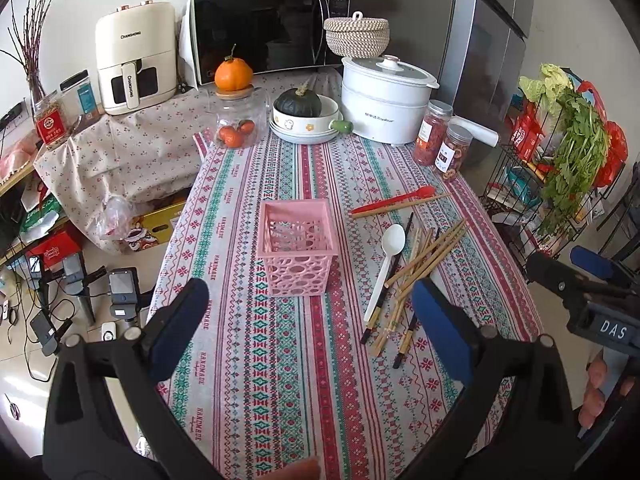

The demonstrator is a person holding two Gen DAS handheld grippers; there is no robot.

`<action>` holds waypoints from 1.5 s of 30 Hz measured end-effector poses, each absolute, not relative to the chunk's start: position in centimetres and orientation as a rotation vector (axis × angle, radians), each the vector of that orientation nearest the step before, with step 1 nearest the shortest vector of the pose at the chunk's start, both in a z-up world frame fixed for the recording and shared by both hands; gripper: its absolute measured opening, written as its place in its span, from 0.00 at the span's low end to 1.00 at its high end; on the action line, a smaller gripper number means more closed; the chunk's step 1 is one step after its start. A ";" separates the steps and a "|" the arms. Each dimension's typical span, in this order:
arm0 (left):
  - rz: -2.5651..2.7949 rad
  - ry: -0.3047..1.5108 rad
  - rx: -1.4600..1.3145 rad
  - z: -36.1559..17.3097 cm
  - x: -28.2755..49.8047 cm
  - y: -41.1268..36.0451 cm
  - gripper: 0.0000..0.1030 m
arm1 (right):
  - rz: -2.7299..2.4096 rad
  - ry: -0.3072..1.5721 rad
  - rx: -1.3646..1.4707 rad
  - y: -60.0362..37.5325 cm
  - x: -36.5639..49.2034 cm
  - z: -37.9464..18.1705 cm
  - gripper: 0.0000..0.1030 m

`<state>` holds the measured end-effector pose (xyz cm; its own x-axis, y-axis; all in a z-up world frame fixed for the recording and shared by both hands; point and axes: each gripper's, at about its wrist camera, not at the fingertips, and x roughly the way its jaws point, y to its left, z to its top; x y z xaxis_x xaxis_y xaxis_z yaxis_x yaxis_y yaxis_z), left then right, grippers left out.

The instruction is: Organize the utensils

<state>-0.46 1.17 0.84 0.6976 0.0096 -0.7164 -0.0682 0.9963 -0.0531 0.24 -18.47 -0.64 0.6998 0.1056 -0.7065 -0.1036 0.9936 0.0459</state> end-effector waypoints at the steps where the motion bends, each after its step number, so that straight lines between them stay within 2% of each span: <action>1: 0.044 0.798 -0.076 0.8 -0.4 1.1 0.98 | 0.117 0.785 0.002 -18.5 0.2 -0.6 1.00; 45: 0.060 0.781 -0.067 0.6 -0.5 1.7 0.98 | 0.099 0.788 -0.001 -18.7 0.2 -1.1 1.00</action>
<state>-0.51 1.65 0.57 0.7085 0.0291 -0.7051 -0.0789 0.9961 -0.0382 0.16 -18.68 -1.05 0.7007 0.0884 -0.7079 -0.0892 0.9954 0.0360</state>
